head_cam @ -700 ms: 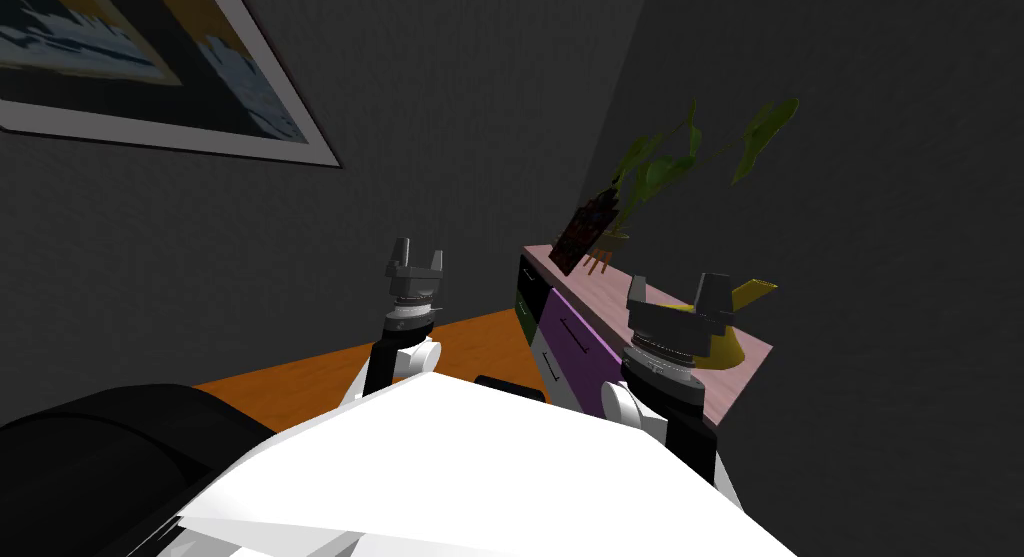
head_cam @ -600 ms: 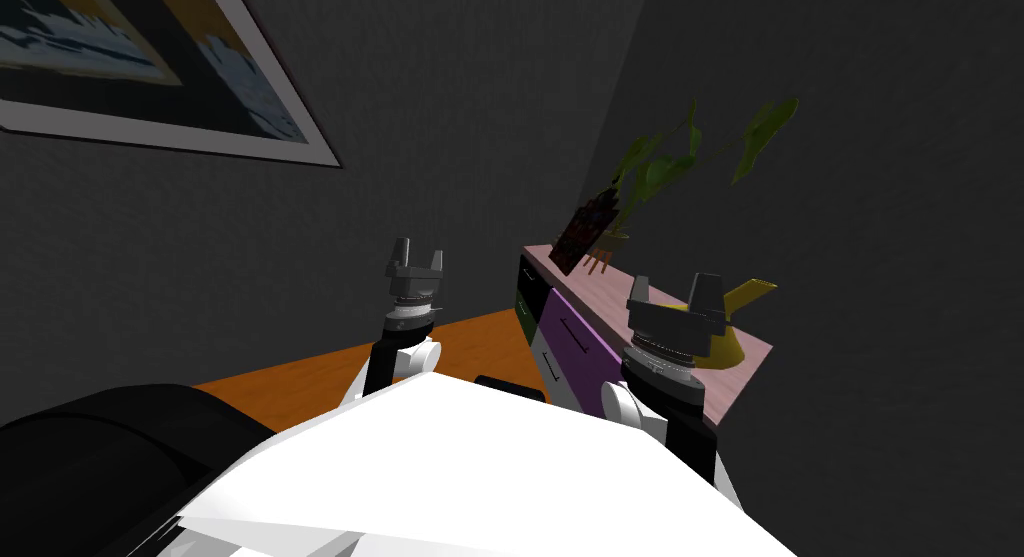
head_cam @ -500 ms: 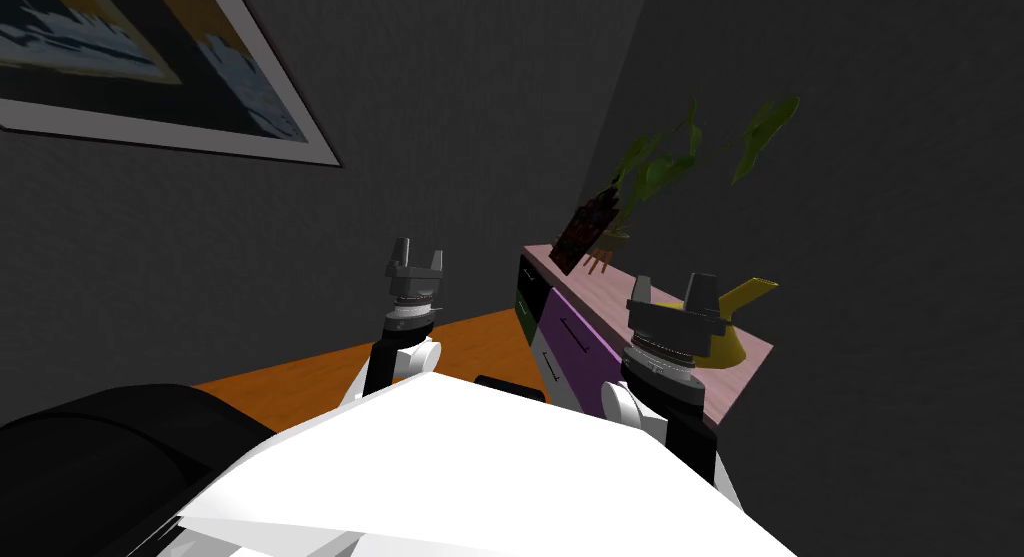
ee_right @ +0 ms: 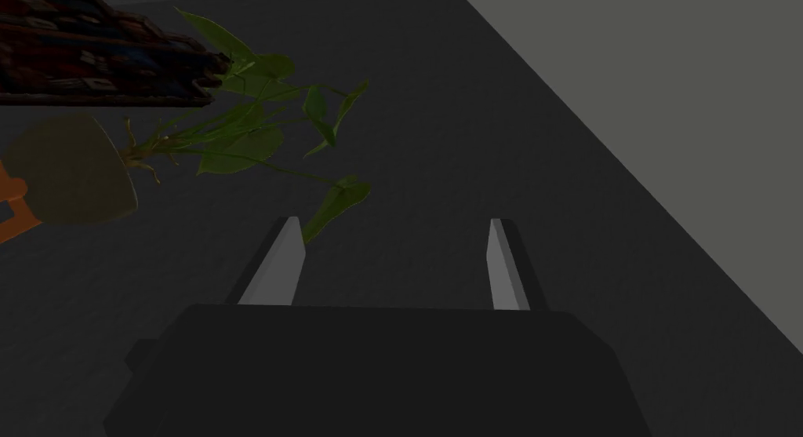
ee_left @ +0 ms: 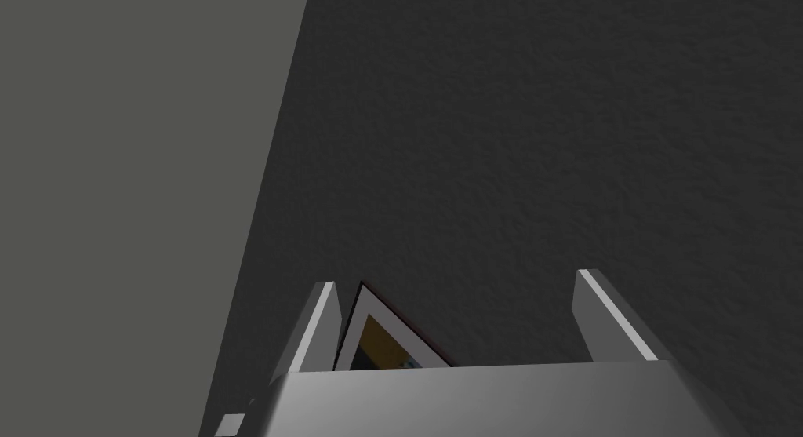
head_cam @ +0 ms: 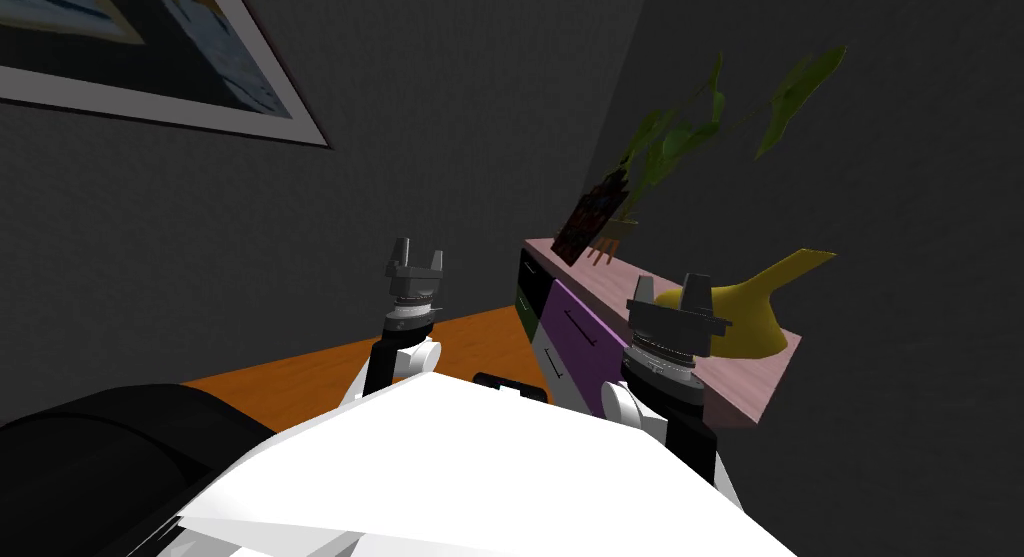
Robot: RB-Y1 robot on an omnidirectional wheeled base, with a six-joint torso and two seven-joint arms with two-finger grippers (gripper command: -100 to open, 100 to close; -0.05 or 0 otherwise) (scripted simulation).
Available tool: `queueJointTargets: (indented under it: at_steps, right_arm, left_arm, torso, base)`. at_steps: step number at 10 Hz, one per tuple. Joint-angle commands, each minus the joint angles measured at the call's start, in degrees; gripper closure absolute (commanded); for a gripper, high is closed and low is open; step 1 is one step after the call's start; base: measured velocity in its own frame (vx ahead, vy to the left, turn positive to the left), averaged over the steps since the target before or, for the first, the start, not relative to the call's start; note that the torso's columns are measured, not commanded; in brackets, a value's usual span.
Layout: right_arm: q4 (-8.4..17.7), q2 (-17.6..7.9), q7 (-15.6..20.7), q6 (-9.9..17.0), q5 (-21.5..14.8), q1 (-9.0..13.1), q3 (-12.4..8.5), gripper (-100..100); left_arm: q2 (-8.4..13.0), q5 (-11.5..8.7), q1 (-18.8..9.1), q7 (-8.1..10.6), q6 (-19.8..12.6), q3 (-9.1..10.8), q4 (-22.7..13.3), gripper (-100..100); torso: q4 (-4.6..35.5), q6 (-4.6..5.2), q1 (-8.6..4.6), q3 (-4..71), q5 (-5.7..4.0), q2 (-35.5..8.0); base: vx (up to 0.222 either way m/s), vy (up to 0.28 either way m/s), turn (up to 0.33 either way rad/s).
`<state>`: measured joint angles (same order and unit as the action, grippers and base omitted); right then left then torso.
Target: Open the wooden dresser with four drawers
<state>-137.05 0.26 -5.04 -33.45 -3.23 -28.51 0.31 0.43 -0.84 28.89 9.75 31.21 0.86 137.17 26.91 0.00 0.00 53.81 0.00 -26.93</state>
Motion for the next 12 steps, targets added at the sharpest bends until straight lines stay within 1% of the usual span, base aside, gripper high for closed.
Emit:
queueJointTargets:
  at_steps: [1, 2, 3, 4, 5, 7, 11, 12]
  right_arm:
    - [0.0, 0.0, 0.0, 0.0, 0.0, 0.0, 0.0, 0]
    - [0.0, 0.0, 0.0, 0.0, 0.0, 0.0, 0.0, 0]
    - [0.4, -1.9, 0.5, 0.1, -0.7, 0.1, 0.0, -100]
    - [0.7, -3.3, 0.9, 0.1, -1.5, 0.2, -0.1, -100]
    - [1.2, -4.9, 1.6, 0.2, -2.4, 0.4, -0.1, -100]
    - [2.4, -8.2, 3.2, 0.5, -5.1, 0.8, -0.3, -100]
    - [5.4, -15.3, 7.7, 1.1, -11.8, 1.8, -0.9, -100]
    - [5.4, -15.4, 7.7, 1.1, -12.4, 1.8, -0.9, -100]
  left_arm:
    - [0.0, 0.0, 0.0, 0.00, 0.0, 0.00, 0.0, 0]
    - [0.0, 0.0, 0.0, 0.00, 0.0, 0.00, 0.0, 0]
    - [0.0, 0.0, 0.0, 0.00, 0.0, 0.00, 0.0, 0]
    - [0.0, 0.0, 0.0, 0.00, 0.0, 0.00, 0.0, 0]
    - [0.0, 0.0, 0.0, 0.00, 0.0, 0.00, 0.0, 0]
    - [0.0, 0.0, 0.0, 0.00, 0.0, -0.01, 0.0, 0]
    - [0.0, 0.0, 0.0, 0.00, 0.0, -0.01, 0.0, 0]
    - [0.0, 0.0, 0.0, 0.00, 0.0, -0.01, 0.0, 0]
  torso:
    - [4.2, 0.00, 0.00, 8.5, 0.00, -4.2]
    - [8.5, 0.00, 0.00, 16.9, 0.00, -8.5]
    - [12.7, 0.00, 0.00, 25.4, 0.00, -12.7]
    - [14.6, 0.00, 0.02, 29.3, 0.01, -14.6]
    - [15.1, 0.00, 0.07, 30.5, 0.02, -15.1]
    - [15.3, 0.00, 0.09, 30.8, 0.03, -15.3]
    - [15.4, 0.00, 0.00, 30.8, 0.00, -15.3]
    - [15.4, 0.00, 0.02, 30.7, 0.01, -15.4]
  base:
    - [0.000, 0.000, 0.000]
    - [0.000, 0.000, 0.000]
    - [0.016, 0.009, -0.005]
    - [0.034, 0.026, -0.010]
    - [0.034, 0.045, -0.014]
    - [0.052, 0.061, -0.023]
    - [0.076, 0.083, -0.037]
    - [0.044, 0.063, -0.017]
